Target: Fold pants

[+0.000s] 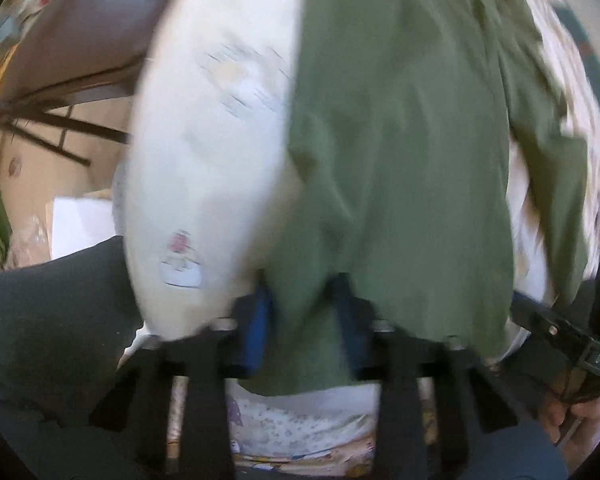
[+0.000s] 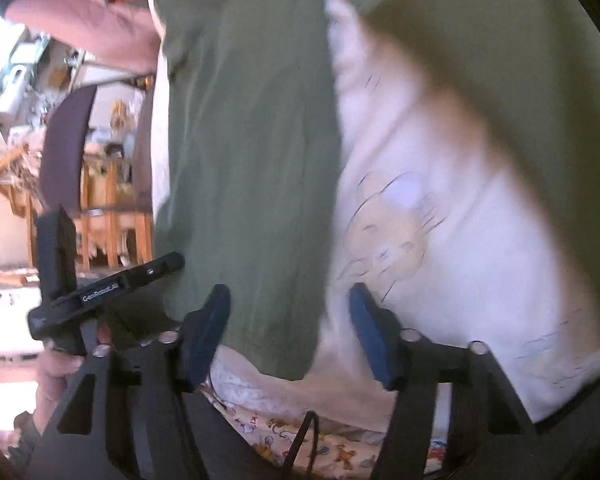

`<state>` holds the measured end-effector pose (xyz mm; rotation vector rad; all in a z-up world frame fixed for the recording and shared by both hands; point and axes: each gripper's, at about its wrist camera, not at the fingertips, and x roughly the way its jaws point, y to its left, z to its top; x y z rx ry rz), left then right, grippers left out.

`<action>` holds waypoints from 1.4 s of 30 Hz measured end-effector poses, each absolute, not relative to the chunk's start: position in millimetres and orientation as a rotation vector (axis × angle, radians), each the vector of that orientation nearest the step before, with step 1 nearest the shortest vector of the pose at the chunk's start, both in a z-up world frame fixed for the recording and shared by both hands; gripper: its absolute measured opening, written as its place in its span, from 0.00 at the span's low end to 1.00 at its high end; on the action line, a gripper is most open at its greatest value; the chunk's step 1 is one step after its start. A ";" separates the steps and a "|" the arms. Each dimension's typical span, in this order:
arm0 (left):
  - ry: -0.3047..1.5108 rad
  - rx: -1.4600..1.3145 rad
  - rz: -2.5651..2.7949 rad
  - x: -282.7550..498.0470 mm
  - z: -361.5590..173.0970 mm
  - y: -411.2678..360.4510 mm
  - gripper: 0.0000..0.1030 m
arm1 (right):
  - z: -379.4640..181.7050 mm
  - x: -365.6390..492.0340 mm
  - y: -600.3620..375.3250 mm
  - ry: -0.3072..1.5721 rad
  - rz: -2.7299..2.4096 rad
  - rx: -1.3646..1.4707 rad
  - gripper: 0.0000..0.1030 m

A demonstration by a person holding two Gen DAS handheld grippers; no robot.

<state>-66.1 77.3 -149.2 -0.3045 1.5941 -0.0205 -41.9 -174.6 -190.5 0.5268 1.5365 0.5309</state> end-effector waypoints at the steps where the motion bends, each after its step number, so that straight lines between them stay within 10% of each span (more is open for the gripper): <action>1: 1.598 -0.267 -0.021 -66.5 -149.1 73.6 0.05 | -191.8 -43.3 -167.5 1.536 0.525 0.483 0.17; 2: 1.591 -0.243 -0.028 -66.4 -146.2 70.5 0.02 | -192.1 -44.9 -161.7 1.531 0.525 0.447 0.00; 10: 1.513 -0.172 -0.128 -100.8 -61.9 90.6 0.01 | -151.1 -74.9 -169.2 1.480 0.689 0.554 0.01; 17: 1.649 0.070 -0.070 -100.8 -94.3 68.1 0.02 | -209.5 -60.1 -146.2 1.655 0.546 0.415 0.02; 20: 1.681 0.043 -0.084 -94.8 -98.8 72.5 0.06 | -213.4 -57.9 -137.6 1.687 0.536 0.385 0.04; 23: 1.675 -0.042 -0.099 -89.3 -90.7 82.3 0.39 | -207.9 -61.2 -137.3 1.715 0.561 0.352 0.14; 27: 1.551 -0.126 -0.101 -54.9 -59.7 100.7 0.43 | -190.5 -64.5 -149.3 1.717 0.581 0.317 0.49; 32: 1.274 -0.243 0.000 39.2 -31.6 140.4 0.63 | -150.2 -33.6 -172.1 1.532 0.561 0.321 0.50; 42: 1.219 -0.310 -0.114 184.3 -110.7 132.6 0.63 | -141.0 94.7 -175.4 1.321 0.485 0.514 0.50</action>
